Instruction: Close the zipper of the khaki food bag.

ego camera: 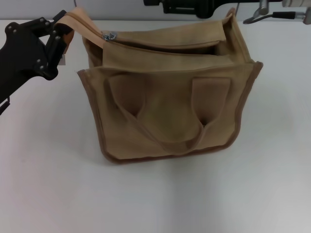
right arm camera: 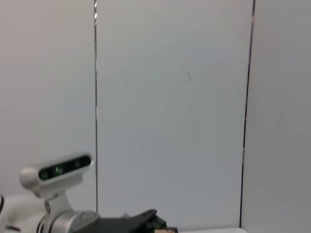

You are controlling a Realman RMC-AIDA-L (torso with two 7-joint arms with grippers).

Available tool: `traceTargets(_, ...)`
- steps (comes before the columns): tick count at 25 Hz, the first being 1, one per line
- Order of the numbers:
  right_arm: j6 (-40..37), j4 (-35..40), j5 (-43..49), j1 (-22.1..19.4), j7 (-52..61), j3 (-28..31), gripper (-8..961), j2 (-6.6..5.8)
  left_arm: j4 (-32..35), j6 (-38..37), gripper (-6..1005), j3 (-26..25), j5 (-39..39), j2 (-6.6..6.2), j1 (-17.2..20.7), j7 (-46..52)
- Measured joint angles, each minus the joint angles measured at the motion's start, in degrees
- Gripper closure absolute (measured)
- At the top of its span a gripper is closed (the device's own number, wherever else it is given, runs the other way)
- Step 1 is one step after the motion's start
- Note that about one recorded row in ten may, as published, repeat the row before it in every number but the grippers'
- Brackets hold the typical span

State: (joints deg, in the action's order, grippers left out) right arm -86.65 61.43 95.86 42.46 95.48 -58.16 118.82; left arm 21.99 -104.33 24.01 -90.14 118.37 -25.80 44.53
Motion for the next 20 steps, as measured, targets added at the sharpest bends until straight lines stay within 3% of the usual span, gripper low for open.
traceTargets(2,-0.4,-1.8,-1.1,0.2,0.3,0.7,475,-0.19,0.1,0.0,940,-0.1,0.0,-0.05,0.0,0.0)
traceTargets(7,-0.4,-7.1,-2.6,1.5,0.5,2.4,332,-0.52,0.1,-0.1,939,-0.5,0.0,-0.09,0.1,0.0)
traceTargets(11,0.0,-10.5,-3.6,2.8,1.8,3.0,332,-0.80,0.0,-0.3,939,-0.5,0.0,-0.08,0.3,-0.2)
traceTargets(17,0.6,-20.6,-4.2,7.8,9.2,4.1,332,-3.69,-0.4,0.6,938,-0.5,0.1,0.07,0.3,-0.7)
traceTargets(20,1.1,-21.8,-4.0,8.6,12.5,4.1,332,-4.22,-0.4,0.6,937,-0.3,0.1,0.11,0.1,-0.7)
